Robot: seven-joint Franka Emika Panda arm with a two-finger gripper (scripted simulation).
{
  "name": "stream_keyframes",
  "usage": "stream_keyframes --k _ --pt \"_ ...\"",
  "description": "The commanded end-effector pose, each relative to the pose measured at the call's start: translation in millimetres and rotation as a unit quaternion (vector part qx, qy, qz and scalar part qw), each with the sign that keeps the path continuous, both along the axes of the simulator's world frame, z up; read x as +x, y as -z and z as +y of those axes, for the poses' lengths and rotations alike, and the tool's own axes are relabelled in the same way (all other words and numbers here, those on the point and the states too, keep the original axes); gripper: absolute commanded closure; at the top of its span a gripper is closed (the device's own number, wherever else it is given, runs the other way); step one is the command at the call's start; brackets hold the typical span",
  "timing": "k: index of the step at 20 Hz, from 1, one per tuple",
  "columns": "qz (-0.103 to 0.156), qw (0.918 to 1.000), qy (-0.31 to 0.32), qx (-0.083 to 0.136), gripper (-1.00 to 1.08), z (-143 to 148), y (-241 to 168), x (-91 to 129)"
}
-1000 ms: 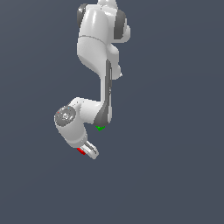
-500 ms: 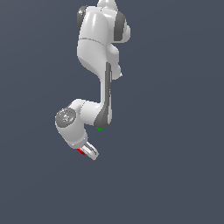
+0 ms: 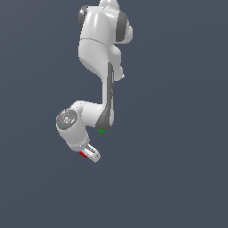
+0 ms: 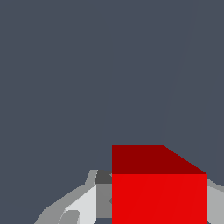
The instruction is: Stack the red cube on top of the green cube.
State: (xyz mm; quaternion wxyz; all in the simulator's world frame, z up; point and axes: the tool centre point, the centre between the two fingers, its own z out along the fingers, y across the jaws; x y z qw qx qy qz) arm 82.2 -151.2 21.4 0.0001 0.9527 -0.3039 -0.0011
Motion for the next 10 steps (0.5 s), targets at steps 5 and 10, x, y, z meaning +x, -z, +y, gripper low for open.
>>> stream_keyframes --k 5,10 --pt "-0.001 1.0000 0.000 0.000 1.08 0.3 -25.0 -0.2" --pt "-0.001 1.0000 0.000 0.000 1.08 0.4 -63.0 -0.6"
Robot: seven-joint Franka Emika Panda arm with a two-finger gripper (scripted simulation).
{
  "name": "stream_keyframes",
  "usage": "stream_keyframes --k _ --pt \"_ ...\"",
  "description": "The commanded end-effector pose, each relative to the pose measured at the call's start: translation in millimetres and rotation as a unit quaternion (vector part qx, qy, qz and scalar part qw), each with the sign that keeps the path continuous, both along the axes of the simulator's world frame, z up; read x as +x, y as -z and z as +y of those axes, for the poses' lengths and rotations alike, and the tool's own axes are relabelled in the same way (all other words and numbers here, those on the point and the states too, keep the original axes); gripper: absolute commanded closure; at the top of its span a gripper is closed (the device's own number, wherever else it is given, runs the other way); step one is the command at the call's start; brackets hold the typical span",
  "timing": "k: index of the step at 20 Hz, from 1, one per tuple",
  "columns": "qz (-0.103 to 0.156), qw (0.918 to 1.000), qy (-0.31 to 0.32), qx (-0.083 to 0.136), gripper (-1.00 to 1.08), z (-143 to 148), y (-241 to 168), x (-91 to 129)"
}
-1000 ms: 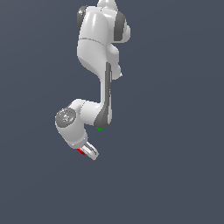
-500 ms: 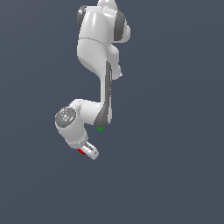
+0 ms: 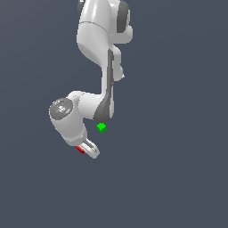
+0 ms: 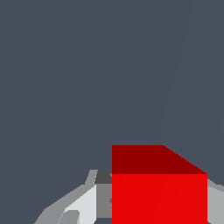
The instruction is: Stack the red cube on top of the green cube.
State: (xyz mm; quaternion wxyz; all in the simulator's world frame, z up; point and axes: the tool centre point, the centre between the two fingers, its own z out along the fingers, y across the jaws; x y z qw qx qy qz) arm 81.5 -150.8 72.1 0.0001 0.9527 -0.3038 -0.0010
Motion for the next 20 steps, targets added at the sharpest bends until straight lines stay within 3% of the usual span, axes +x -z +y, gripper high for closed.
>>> stream_keyframes --k 1,8,20 --pt "-0.001 1.0000 0.000 0.000 1.08 0.0 -19.0 0.0" --pt "-0.001 1.0000 0.000 0.000 1.08 -0.7 -46.6 0.6" --pt "-0.001 1.0000 0.000 0.000 1.08 3.1 -44.5 -5.5"
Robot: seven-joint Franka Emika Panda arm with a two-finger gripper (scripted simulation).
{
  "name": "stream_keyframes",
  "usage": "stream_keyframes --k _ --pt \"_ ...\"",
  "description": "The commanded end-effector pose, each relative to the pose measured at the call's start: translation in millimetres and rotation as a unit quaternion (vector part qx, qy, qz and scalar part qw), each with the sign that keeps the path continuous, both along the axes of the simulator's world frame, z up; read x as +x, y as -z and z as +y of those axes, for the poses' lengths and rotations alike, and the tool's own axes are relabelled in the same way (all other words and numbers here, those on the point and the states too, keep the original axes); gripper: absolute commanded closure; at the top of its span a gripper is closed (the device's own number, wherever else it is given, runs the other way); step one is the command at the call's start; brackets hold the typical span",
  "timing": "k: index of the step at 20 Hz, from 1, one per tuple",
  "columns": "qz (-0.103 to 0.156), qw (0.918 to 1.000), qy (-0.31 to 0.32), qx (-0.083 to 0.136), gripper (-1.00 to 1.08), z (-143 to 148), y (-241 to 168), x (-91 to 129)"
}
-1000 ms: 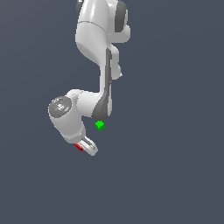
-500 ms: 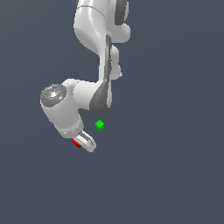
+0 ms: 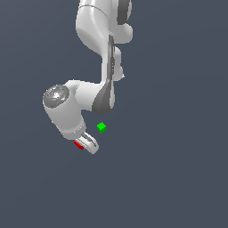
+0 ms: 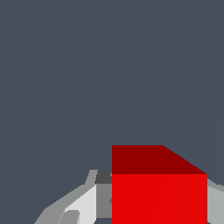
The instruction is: Stack the red cube on top of the green cube.
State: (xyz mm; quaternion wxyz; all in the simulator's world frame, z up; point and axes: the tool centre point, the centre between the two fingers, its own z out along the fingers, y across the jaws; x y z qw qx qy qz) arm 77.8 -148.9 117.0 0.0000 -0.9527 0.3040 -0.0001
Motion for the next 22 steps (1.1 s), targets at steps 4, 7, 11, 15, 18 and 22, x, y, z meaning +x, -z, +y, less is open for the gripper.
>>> stream_keyframes --k 4,7,11,15,18,22 --pt "0.000 1.0000 0.000 0.000 1.08 6.0 3.9 -11.0" --pt "0.000 1.0000 0.000 0.000 1.08 11.1 7.7 -20.6" --pt "0.000 1.0000 0.000 0.000 1.08 20.2 14.4 -37.6" --pt "0.000 1.0000 0.000 0.000 1.08 31.8 22.9 -58.5" --pt "0.000 1.0000 0.000 0.000 1.08 40.9 29.7 -75.4" --pt "0.000 1.0000 0.000 0.000 1.08 52.5 38.3 -96.7"
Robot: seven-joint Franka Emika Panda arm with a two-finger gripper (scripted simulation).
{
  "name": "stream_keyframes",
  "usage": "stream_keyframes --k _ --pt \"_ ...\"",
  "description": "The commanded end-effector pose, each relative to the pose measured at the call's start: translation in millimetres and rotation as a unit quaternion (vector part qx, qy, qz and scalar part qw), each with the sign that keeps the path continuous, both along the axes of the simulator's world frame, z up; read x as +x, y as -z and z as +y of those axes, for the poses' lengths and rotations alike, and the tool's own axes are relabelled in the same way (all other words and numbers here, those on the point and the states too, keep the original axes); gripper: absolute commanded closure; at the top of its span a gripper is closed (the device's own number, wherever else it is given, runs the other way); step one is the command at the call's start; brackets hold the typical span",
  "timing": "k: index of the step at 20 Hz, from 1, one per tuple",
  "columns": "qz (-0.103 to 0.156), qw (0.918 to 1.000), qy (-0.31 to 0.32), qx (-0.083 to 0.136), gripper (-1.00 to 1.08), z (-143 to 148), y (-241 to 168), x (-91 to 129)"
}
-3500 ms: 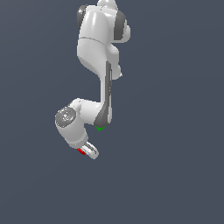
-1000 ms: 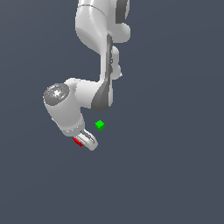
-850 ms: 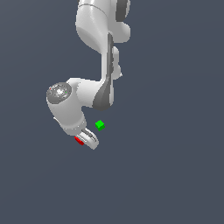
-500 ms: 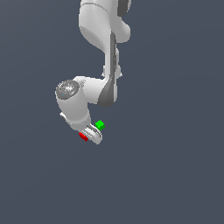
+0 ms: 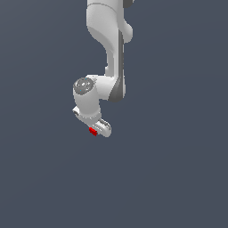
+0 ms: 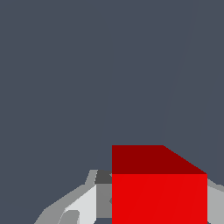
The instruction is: Stack the red cube on top of the green cube.
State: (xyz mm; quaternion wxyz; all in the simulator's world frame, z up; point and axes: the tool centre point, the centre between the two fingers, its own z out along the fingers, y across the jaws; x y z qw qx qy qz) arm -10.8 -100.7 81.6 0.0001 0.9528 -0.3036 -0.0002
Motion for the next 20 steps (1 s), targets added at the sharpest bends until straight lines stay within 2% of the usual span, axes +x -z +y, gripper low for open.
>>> stream_keyframes --k 1,10,18,19,20 --pt "0.000 1.0000 0.000 0.000 1.08 7.0 4.8 -12.9" --pt "0.000 1.0000 0.000 0.000 1.08 24.4 18.1 -43.3" --pt "0.000 1.0000 0.000 0.000 1.08 28.1 21.2 -48.8" --pt "0.000 1.0000 0.000 0.000 -0.92 28.1 21.2 -48.8" --pt "0.000 1.0000 0.000 0.000 -0.92 28.1 21.2 -48.8"
